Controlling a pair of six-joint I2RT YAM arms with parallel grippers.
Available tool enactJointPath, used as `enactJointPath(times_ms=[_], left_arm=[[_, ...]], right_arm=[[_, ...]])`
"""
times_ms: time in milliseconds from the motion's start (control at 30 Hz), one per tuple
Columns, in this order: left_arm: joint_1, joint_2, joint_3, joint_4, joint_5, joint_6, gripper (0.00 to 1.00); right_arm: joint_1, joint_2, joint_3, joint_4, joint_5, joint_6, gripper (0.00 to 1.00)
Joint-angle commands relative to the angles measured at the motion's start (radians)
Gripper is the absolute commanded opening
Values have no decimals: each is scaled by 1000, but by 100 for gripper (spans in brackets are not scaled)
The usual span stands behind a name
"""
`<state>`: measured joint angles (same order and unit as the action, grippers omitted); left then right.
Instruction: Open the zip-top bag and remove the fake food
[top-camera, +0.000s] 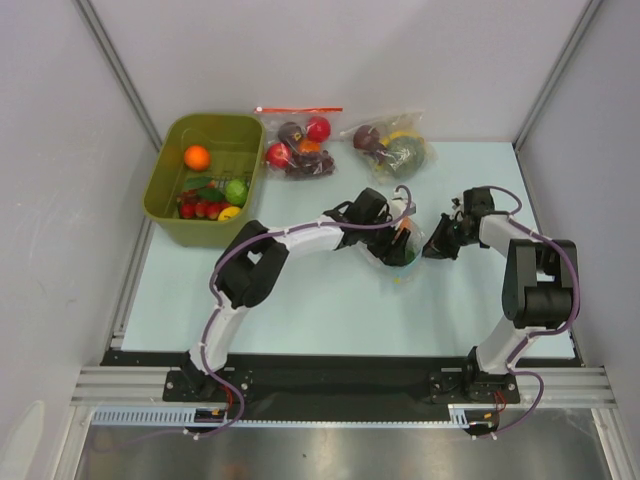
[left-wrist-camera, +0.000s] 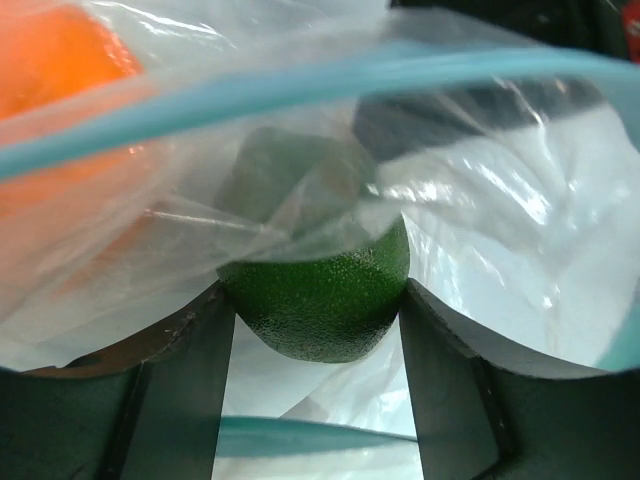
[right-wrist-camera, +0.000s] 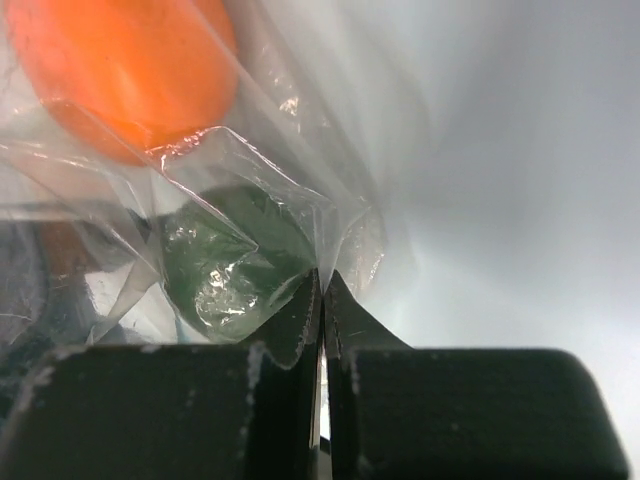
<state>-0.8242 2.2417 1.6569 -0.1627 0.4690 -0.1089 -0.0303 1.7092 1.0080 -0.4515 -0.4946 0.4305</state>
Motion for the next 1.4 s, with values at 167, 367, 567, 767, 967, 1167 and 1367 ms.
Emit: enactJointPath(times_ms=[167, 367, 567, 767, 967, 1167, 1367], left_arm=[[7, -157, -54, -146, 114, 101, 0], [26, -215, -63, -147, 140, 83, 0], [59, -289, -124, -43, 157, 9, 0], [74, -268, -77, 35, 184, -74, 0], [74, -241, -22, 117, 197, -150, 0], [76, -157, 105, 104, 163, -158, 0], [76, -122, 175, 112, 100, -176, 0]], right_arm=[[-17, 18, 57, 53, 44, -6, 0], [-17, 26, 50, 50, 53, -16, 0], [-17, 24, 44, 53, 57, -24, 0], [-13, 24, 35, 60, 48, -22, 0], [-5, 18, 26, 73, 39, -21, 0], [10, 21, 15, 99, 10, -10, 0], [27, 27, 20, 99, -4, -13, 0]])
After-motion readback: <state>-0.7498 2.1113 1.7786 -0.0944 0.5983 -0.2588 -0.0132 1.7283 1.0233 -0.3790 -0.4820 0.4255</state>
